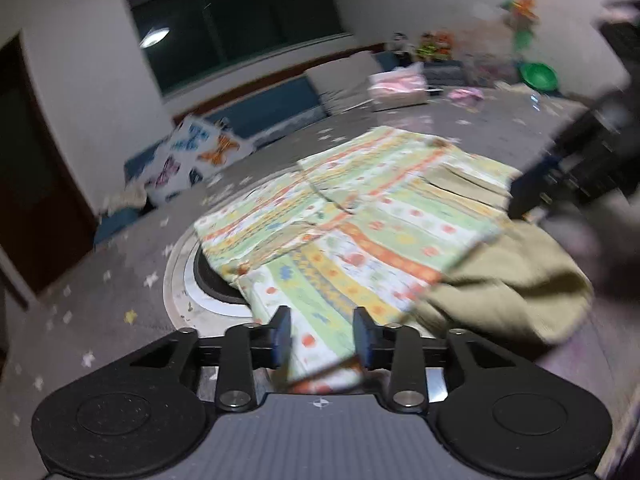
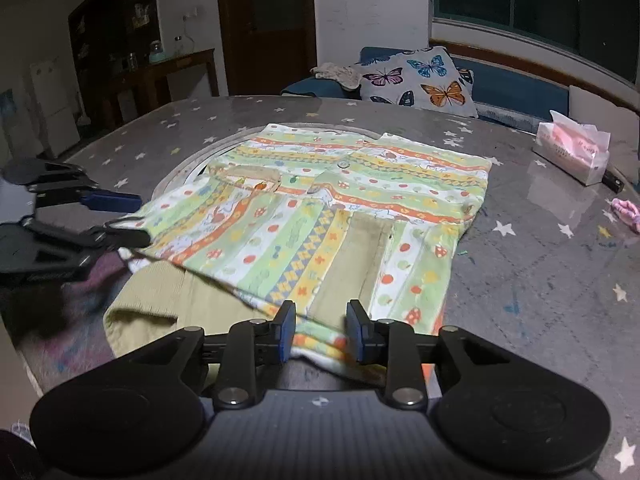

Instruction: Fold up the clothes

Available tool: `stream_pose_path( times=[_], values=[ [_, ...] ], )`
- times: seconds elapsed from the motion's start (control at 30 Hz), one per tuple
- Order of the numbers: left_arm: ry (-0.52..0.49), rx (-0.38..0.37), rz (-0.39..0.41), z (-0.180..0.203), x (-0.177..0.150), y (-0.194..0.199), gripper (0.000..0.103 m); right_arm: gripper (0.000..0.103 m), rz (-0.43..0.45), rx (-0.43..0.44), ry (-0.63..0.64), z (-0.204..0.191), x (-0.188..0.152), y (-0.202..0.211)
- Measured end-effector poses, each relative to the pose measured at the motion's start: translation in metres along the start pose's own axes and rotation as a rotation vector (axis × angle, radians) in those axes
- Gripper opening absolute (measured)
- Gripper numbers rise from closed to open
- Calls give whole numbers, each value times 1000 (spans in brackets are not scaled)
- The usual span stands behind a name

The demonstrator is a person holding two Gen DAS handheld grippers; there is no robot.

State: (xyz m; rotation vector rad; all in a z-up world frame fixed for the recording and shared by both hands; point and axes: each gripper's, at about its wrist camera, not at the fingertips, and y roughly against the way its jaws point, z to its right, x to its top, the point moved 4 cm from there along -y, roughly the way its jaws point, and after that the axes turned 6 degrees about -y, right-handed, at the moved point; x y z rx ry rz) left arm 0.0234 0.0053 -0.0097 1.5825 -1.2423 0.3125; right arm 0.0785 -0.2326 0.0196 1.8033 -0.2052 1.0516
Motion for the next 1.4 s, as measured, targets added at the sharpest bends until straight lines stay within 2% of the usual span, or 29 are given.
stream_pose_path(
  times=[0.13,0.23,0.27,0.37,0.4,0.47,0.5,0.57,0.6,0.77,0.93,1.07,1.13,1.2,1.3,1.4],
  values=[
    [-130,-22,45,28,0,11,54,30,2,-12,26,-1,-4,11],
    [-207,-38,78,47,3,9,55,35,4,-24,53,-1,-7,21],
    [-218,-46,88,52,5,8,55,41,4,-28,62,-2,-9,24],
    [-214,-74,118,58,13,3,55,46,1,-35,106,-4,-14,29],
    [-209,-83,129,59,16,2,54,52,0,-36,121,-5,-17,30],
    [-191,-104,148,60,21,-1,40,57,-2,-37,152,-7,-20,31],
    [-167,-117,150,57,24,-2,26,58,-4,-36,168,-8,-22,32],
    [-107,-136,146,48,30,-6,17,59,1,-31,189,-10,-23,31],
    [-72,-140,141,42,33,-9,12,63,3,-28,199,-12,-24,31],
    [65,-168,133,15,51,-21,7,65,38,-6,255,-18,-18,24],
    [114,-185,123,-2,65,-37,7,65,34,15,253,-18,-9,12],
    [142,-203,101,-12,70,-51,7,55,19,38,220,-14,-1,4],
    [159,-211,87,-16,69,-57,7,44,11,49,204,-12,4,-1],
    [175,-218,73,-19,66,-61,8,24,3,60,187,-10,8,-5],
    [183,-224,73,-22,58,-56,11,16,-8,78,161,-6,14,-11],
    [165,-216,76,-23,48,-43,19,14,-4,96,129,-1,23,-8]
  ],
)
